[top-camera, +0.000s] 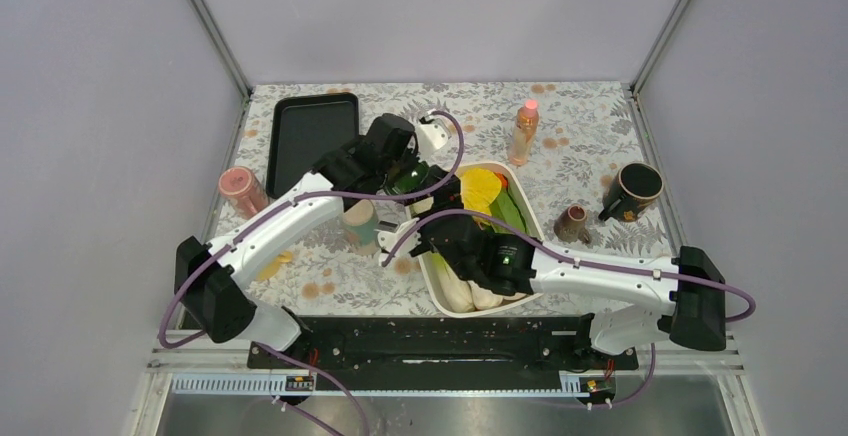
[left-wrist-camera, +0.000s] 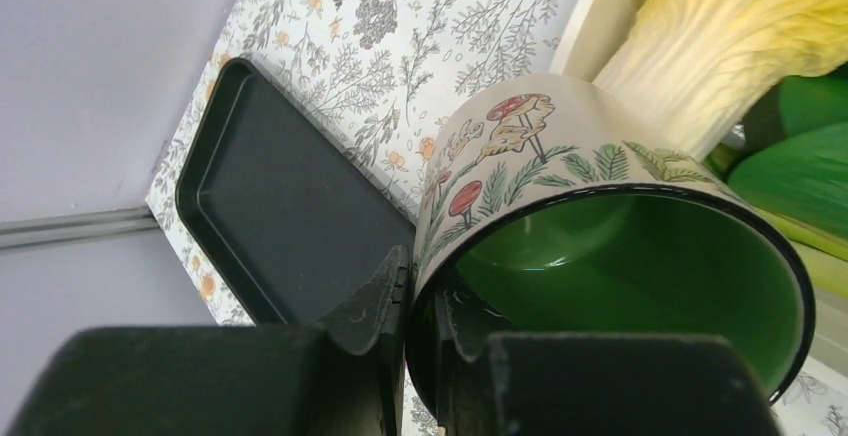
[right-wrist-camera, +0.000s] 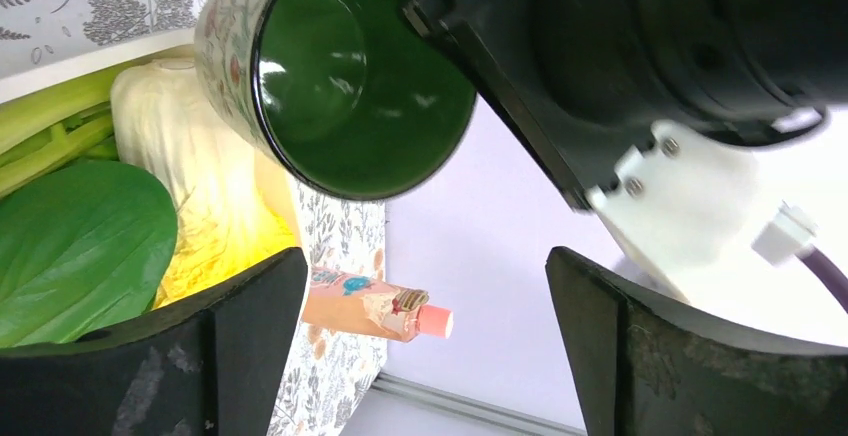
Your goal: Turn the mug right side up
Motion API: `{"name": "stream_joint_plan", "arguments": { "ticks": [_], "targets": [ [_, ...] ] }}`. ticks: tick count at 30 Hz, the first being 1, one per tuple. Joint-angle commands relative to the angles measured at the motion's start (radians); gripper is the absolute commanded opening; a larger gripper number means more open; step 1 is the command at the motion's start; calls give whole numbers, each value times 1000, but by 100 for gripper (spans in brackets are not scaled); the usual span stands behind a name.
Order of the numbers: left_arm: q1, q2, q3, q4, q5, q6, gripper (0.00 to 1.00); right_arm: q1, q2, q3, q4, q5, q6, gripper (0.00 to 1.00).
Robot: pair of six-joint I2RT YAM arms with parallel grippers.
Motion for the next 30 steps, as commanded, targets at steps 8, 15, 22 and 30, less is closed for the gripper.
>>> {"name": "stream_joint_plan", "arguments": {
  "ticks": [8, 15, 22, 30],
  "targets": [
    [181, 77, 131, 178, 126, -64, 0, -58, -67, -27, 140, -72, 14, 100],
    [408, 202, 311, 118, 270, -216, 0, -58, -113, -28, 119, -143, 97, 99],
    [626, 520, 630, -26, 312, -399, 0, -68, -132, -52, 101, -148, 187, 99],
    [725, 841, 1035, -153, 272, -475, 0, -91, -122, -69, 75, -138, 244, 99]
  ]
}}
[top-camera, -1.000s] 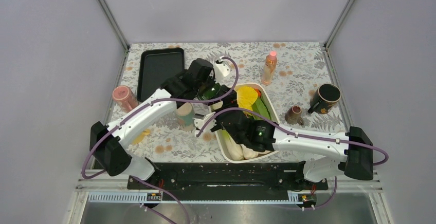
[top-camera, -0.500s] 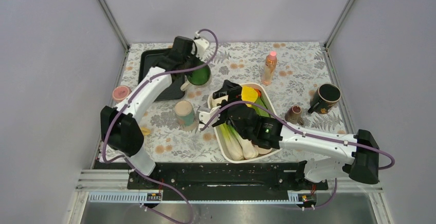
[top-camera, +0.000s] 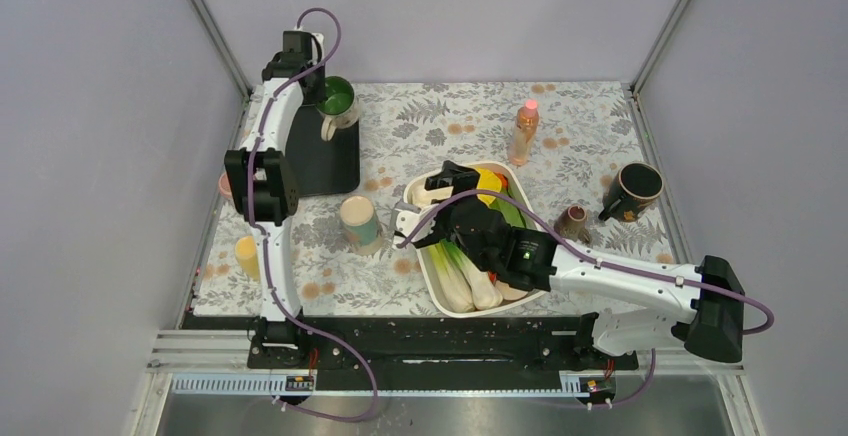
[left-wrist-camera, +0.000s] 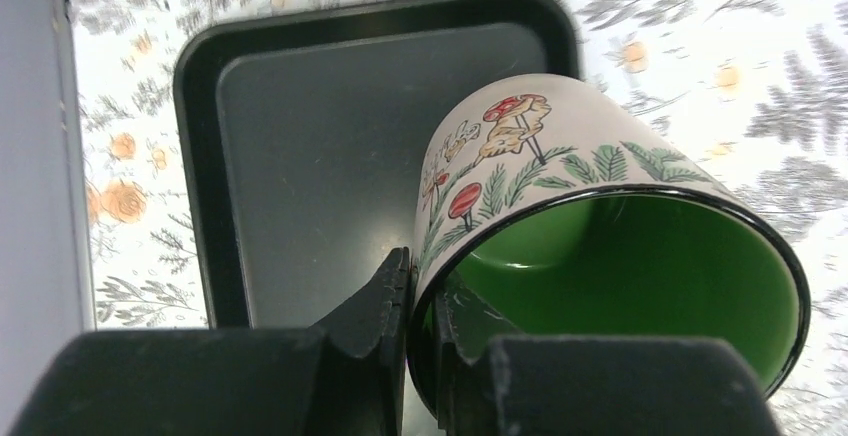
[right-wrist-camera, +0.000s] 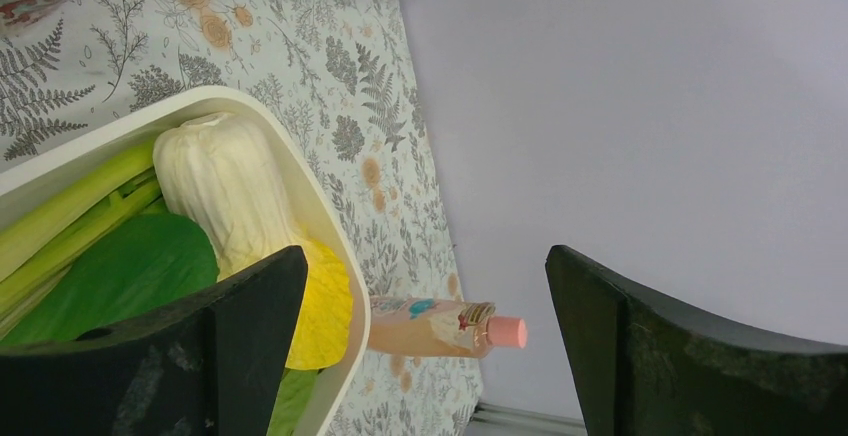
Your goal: Turn the mug right side up
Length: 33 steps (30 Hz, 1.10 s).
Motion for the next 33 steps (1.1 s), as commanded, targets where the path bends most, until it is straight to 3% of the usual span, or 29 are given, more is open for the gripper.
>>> {"name": "stream_joint_plan", "arguments": {
  "ticks": [1, 21, 33],
  "targets": [
    [14, 28, 147, -6, 4, -66, 0, -21, -11, -4, 6, -2, 62, 99],
    [31, 191, 183, 66, -43, -72, 1, -24, -55, -43, -40, 54, 99, 99],
    [36, 227, 203, 161, -37, -80, 60, -24, -16, -24, -60, 71, 109, 99]
  ]
}}
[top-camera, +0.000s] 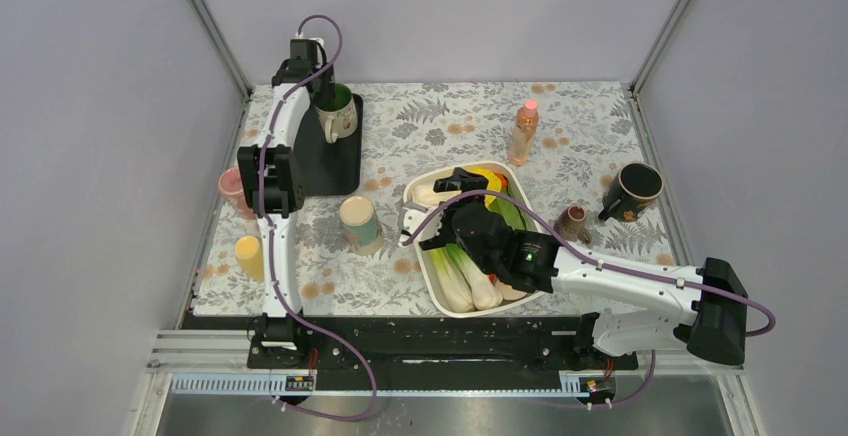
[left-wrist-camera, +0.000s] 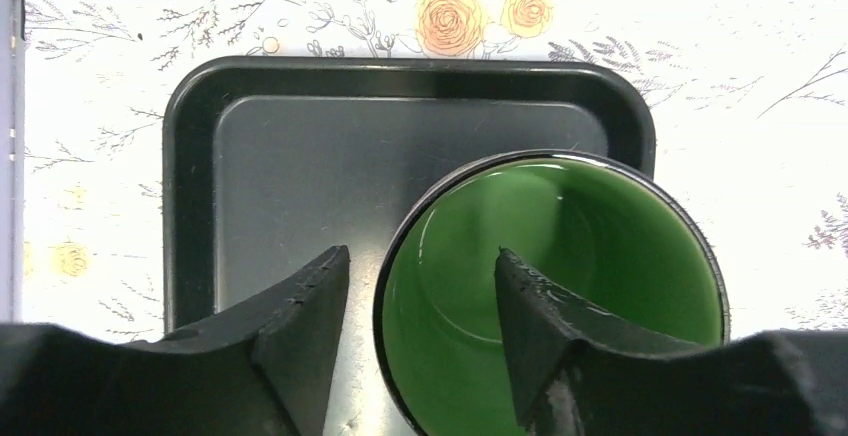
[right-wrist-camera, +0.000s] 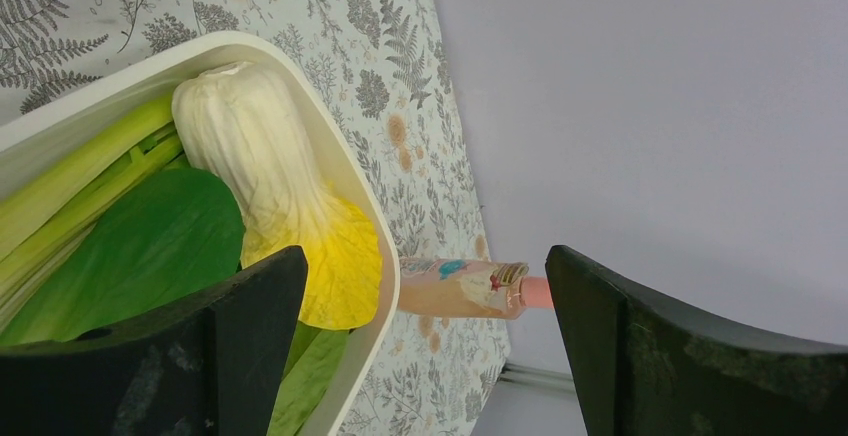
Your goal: Turn the mug right side up
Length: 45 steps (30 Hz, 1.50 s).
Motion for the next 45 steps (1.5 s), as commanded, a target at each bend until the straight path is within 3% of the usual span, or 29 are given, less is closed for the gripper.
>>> {"name": "stream_joint_plan", "arguments": {
  "ticks": [1, 8, 13, 15, 19, 23, 27, 36, 45],
  "targets": [
    [5, -12, 56, 77, 17, -15, 63, -6, 6, 23, -8, 35, 22, 99],
    [5, -250, -50, 47, 201, 23, 98, -6, 7, 27, -33, 30, 39, 99],
    [5, -449, -271, 25, 279, 121, 99, -6, -10, 2, -34, 18, 71, 99],
    [5, -491, -372, 28, 254, 165, 94, -6, -20, -10, -34, 7, 79, 99],
    [5, -509, -470, 45, 154, 224, 58, -6, -34, -23, -35, -7, 89, 99],
    [5, -459, -475, 47, 64, 254, 38, -4, -52, -33, -39, -8, 96, 99],
    [5, -378, -449, 46, -7, 275, 34, -4, -80, -53, -43, -20, 100, 99],
    [-51, -271, -448, -8, 64, 294, 29, -4, -99, -77, -35, -17, 95, 99],
    [-76, -152, -251, -26, 125, 260, 31, -4, -96, -78, -35, -14, 98, 99]
  ]
}}
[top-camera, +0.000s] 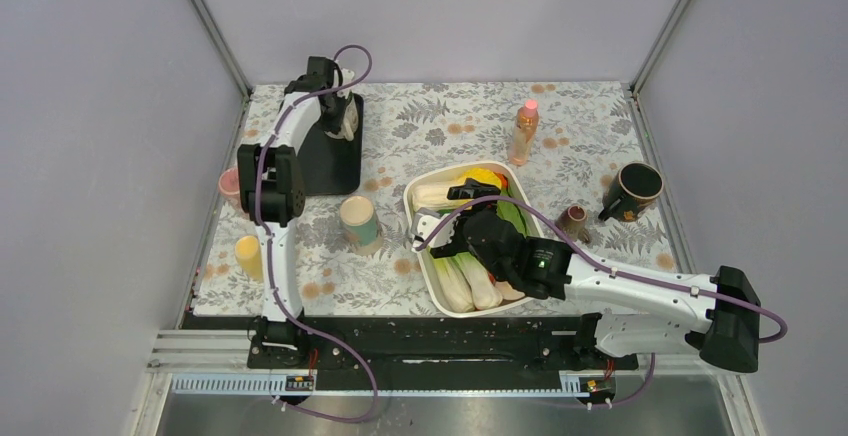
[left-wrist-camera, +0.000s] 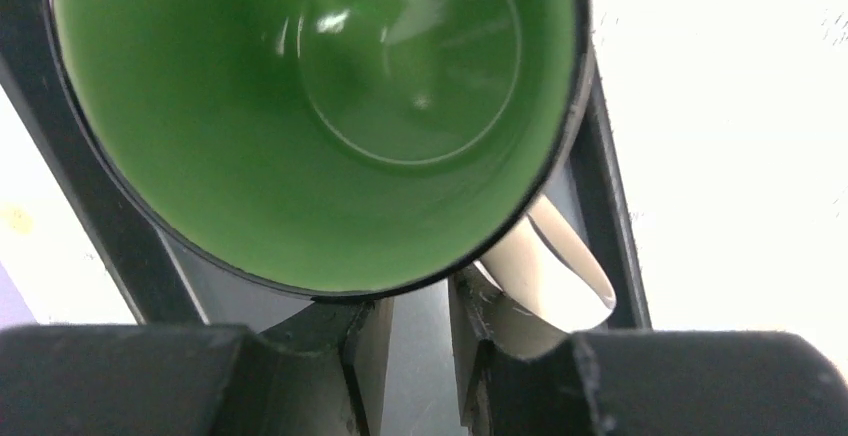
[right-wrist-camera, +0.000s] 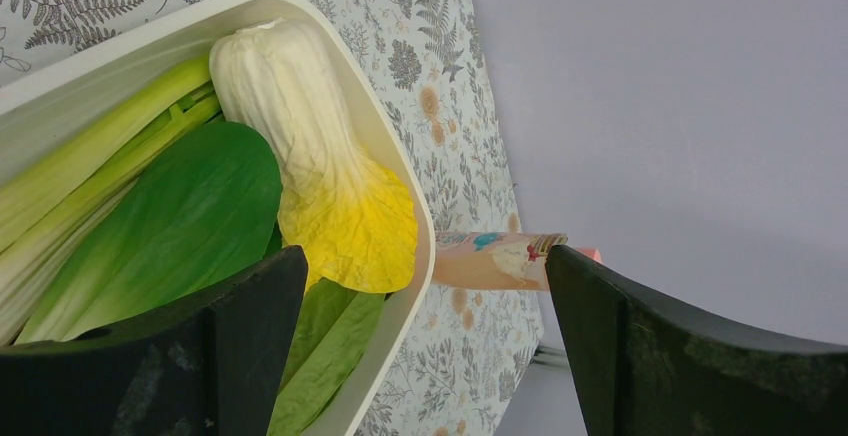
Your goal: Turn the mug right side up
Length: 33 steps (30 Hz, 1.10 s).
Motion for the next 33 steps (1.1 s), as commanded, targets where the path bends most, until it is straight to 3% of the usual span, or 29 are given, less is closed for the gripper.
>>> {"name": "stream_joint_plan", "arguments": {
  "ticks": [1, 8, 17, 20, 27, 33],
  "targets": [
    [-12, 61, 141, 38, 65, -7, 31, -4, -17, 3, 21, -3, 19, 99],
    [-18, 141, 239, 54, -9, 33, 33, -4, -18, 12, 17, -9, 29, 99],
    [-26, 102, 219, 64, 84, 11, 34, -4, -15, 27, 4, -8, 49, 99],
    [-21, 2, 109, 46, 106, 45, 38, -1, -20, 25, -5, -12, 61, 99],
    [-9, -330, -342, 37, 196, 234, 51, 4, -61, -14, -12, -37, 87, 99],
    [-7, -297, -423, 30, 94, 228, 47, 12, -70, -28, -11, -39, 104, 99]
  ]
}}
